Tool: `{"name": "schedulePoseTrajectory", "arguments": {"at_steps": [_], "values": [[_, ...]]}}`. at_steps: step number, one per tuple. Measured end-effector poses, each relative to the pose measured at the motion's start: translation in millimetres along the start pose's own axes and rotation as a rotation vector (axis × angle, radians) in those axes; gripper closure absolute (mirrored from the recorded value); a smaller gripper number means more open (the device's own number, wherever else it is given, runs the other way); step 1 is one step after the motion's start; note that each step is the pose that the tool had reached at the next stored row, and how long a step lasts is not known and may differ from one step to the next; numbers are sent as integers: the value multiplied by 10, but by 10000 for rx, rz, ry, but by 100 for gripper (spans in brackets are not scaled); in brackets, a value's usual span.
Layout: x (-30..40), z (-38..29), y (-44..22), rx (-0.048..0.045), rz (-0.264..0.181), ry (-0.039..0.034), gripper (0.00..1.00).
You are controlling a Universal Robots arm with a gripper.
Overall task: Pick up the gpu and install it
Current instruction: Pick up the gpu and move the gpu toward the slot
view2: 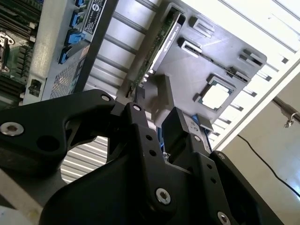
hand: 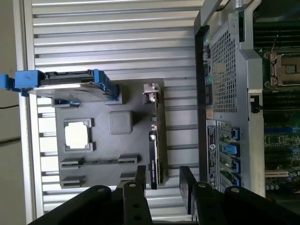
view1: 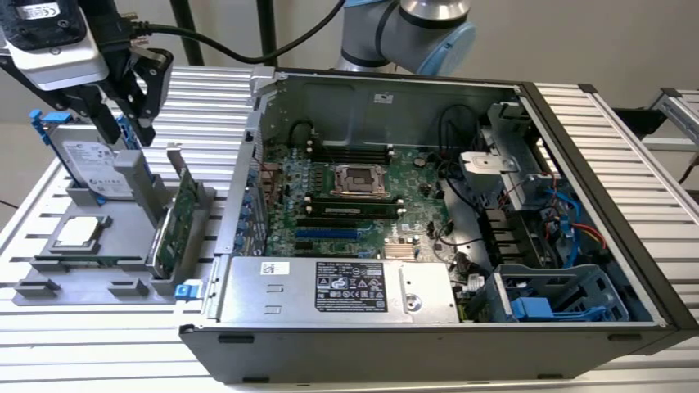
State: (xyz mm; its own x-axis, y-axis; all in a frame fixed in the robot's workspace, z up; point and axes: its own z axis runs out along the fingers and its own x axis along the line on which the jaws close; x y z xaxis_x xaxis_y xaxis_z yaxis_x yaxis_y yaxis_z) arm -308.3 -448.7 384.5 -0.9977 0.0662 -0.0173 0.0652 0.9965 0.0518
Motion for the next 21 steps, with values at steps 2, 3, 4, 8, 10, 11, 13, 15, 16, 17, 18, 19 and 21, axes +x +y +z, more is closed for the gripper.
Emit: {"name": "schedulePoseTrajectory", "arguments": {"at_steps": [2,3,4,8,10,11,13,15,16,17,18,19,21], "values": [[0,8,0,-1,0,-1,0],[0,13,-1,0,0,0,0],[0,18,-1,0,0,0,0],[1,35,-2,-1,0,-1,0],[1,44,-2,0,0,-1,0],[1,48,-2,0,0,0,0],[1,51,-3,1,0,1,0],[1,52,-3,0,0,0,0],[1,53,-3,-1,0,0,0],[1,52,-3,0,0,0,0],[1,78,-4,0,0,0,0],[3,96,-5,0,1,0,0],[3,96,-5,-1,1,0,0]]}}
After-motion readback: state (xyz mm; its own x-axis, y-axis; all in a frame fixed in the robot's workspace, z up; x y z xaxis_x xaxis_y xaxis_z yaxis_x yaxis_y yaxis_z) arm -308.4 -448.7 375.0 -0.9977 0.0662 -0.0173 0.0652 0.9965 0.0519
